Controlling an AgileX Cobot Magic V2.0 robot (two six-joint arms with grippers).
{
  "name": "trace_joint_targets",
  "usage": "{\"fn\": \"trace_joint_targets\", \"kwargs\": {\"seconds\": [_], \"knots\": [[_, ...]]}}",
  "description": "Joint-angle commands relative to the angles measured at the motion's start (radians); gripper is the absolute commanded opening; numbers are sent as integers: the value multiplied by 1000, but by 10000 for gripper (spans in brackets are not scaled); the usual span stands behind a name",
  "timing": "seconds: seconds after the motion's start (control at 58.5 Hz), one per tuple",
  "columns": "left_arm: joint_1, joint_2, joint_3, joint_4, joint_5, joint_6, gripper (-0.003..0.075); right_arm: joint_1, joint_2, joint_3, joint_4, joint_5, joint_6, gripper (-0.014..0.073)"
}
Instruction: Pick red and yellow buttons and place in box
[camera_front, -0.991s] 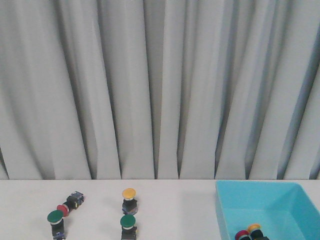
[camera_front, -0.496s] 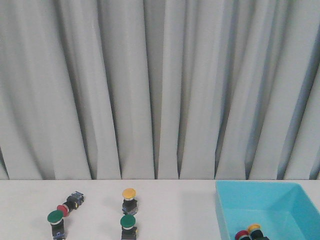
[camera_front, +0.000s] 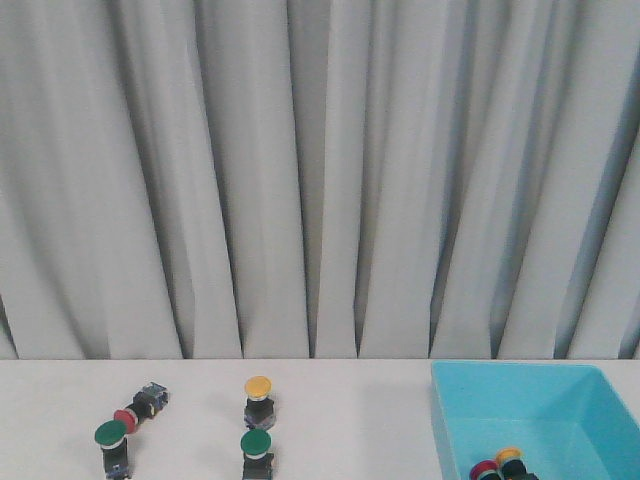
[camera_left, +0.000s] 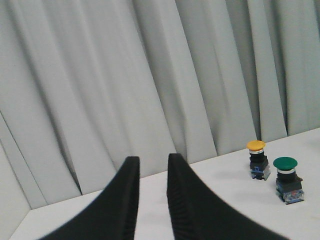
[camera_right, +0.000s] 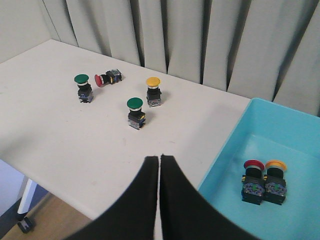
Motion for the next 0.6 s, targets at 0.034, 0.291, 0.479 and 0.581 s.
{"fn": "trace_joint_targets", "kwargs": {"seconds": [0.034,0.291,0.479,0.581], "knots": [[0,-4,9,1,-47,2,136,-3,6,-22,35,-51,-7,-4],[0,-4,9,186,-47,-132,136,-3,6,-22,35,-51,-7,-4],[0,-4,9,454,-48,-453,136,-3,6,-22,35,-51,-7,-4],[0,-4,9,464,-48,-508,136,-3,6,-22,35,-51,-7,-4]]}}
